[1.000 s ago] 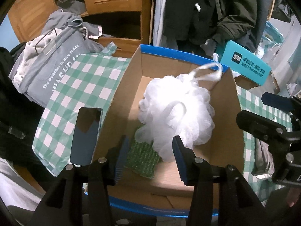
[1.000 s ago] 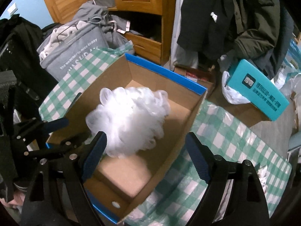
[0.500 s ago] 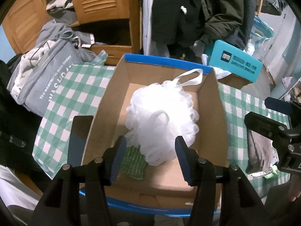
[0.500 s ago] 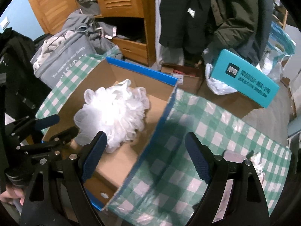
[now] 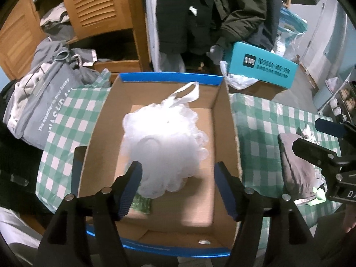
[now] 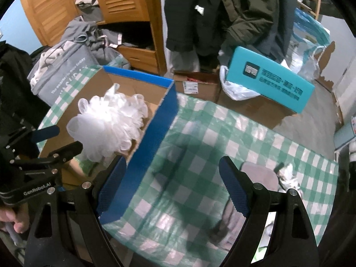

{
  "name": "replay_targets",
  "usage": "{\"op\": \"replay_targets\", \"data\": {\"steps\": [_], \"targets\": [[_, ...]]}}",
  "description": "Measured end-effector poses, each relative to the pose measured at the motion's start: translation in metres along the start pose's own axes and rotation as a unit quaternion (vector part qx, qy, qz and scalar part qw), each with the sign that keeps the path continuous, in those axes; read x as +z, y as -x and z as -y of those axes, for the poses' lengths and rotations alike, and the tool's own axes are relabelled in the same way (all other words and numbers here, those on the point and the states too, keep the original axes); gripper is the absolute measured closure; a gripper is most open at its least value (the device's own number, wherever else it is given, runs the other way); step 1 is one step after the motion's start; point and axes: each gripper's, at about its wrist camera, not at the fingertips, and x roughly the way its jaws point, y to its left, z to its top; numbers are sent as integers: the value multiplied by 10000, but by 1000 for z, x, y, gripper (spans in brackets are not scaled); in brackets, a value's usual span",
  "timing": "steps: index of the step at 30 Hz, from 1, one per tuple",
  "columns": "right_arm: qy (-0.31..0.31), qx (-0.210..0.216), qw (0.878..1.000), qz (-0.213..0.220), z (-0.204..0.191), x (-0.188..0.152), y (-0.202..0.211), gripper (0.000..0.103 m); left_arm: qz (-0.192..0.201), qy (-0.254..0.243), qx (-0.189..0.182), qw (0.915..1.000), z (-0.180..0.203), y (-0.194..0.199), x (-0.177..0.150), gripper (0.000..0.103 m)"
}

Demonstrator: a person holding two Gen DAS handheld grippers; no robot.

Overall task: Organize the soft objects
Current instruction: 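Move both grippers back over the grey towel and socks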

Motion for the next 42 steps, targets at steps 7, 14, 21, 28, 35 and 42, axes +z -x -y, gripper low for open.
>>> {"op": "replay_targets", "data": {"steps": [7,14,21,28,35,42], "targets": [[-80,-125,9999,15,22,-12,6,17,-29,-250,-82,9996,28,-1,3,32],[-246,-233,9994,8,47,-27,11,17,-116,-475,-130,9987,53,-5,4,32],[-439,-314,9985,-21,74,-41,15,18,-216,-617,-247,9976,77,-8,5,32],[-672,-412,9969,-30,103,-57,23,17,-366,-807,-330,9955,103,-16,2,31],[-920,-554,9942,-49,130,-75,28,17,-590,-1063,-363,9919,135,-29,-4,31],[-1133,-696,9911,-86,154,-93,32,18,-731,-1278,-463,9880,161,-35,-8,28]]}}
